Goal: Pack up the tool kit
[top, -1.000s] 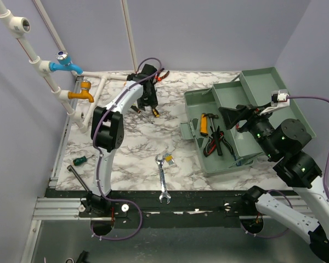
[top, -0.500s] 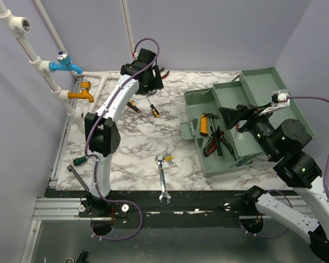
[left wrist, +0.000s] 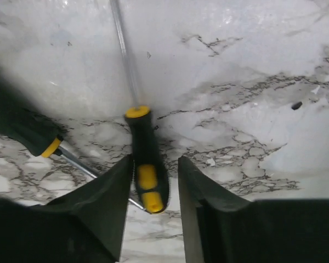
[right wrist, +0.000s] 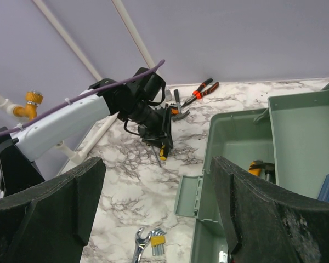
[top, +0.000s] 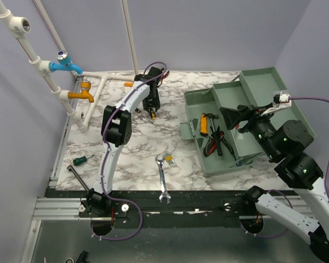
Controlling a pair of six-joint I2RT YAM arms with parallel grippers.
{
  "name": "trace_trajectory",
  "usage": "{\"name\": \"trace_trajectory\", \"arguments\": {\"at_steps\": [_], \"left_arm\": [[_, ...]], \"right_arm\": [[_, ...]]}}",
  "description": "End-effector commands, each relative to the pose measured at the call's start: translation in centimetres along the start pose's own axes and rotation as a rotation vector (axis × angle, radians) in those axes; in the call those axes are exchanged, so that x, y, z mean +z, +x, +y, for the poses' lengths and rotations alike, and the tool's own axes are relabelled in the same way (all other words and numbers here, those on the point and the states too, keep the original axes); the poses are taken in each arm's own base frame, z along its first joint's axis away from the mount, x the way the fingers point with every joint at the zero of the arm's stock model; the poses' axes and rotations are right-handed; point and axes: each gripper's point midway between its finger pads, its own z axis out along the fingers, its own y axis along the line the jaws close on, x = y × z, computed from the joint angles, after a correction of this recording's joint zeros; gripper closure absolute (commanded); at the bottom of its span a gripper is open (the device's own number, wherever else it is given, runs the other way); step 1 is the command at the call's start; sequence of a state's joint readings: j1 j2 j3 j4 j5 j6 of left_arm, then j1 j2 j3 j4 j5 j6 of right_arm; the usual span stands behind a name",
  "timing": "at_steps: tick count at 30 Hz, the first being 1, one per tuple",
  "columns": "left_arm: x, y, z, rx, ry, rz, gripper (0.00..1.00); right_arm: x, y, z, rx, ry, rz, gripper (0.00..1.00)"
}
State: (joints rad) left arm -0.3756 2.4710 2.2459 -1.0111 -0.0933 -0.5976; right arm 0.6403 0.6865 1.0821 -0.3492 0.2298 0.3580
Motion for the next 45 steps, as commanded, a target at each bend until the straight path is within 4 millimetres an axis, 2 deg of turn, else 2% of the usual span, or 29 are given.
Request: {"name": "trace_trajectory", "arguments": {"at_steps": [1,2,4,10,13,16,20,24,28,30,33,37,40,45], "left_arm": [[-2.5,-0.3,-0.7,0.046,0.006,0.017,0.77],[-2.4,-0.2,-0.6,0.049,0.001,0.03,0.89],[-2.5,-0.2,-0.7,0.054,0.008,0.029,1.0],[-2.5,0.9,-0.4,0.053,0.029,0.039,1.0],[-2.9,0.6,-0.3,0.05,0.025,0.017,0.81],[-4.2,-0.1,-0.6,0.043,0.048,-0.025,0.61],[-7.7,-1.1,-1.0,0.034,0.101,-0.113,0.49],[-11.5,-1.4,-1.9,0.034,0.202,-0.194,0.36],[-15.2,-0.4,-2.0,0.022,0.3,-0.264,0.29],[-16.9,0.5,-1.6,0.018,0.341,-0.293,0.28],[-18.9,2.0,0.0,-0.006,0.36,-0.355,0.25],[-20.1,5.0,2.8,-0.071,0.371,-0.432,0.24],[-19.9,7.7,4.4,-0.126,0.411,-0.477,0.24],[-20.2,11.6,7.4,-0.201,0.462,-0.559,0.24]], "right_arm": [[-0.8,-1.3,0.2,0.001,-0.004,-0.024,0.14],[-0.8,-1.3,0.2,0.003,-0.007,-0.026,0.14],[-0.8,-1.2,0.2,0.002,-0.007,-0.022,0.14],[-0.9,-1.4,0.3,0.001,-0.009,-0.025,0.14],[-0.9,-1.5,0.4,0.0,-0.011,-0.025,0.14],[-0.8,-1.5,0.4,-0.001,-0.014,-0.022,0.14],[-0.1,-0.8,0.4,-0.006,-0.007,0.002,0.13],[2.7,2.8,0.0,-0.023,0.035,0.132,0.13],[6.7,6.6,0.6,-0.037,0.029,0.267,0.13],[9.2,9.1,1.1,-0.056,0.014,0.354,0.14],[12.4,11.8,1.9,-0.098,-0.022,0.454,0.17],[16.8,15.8,2.1,-0.179,-0.059,0.556,0.19],[19.9,18.3,2.6,-0.232,-0.112,0.612,0.21],[25.0,23.2,2.1,-0.311,-0.13,0.694,0.23]]}}
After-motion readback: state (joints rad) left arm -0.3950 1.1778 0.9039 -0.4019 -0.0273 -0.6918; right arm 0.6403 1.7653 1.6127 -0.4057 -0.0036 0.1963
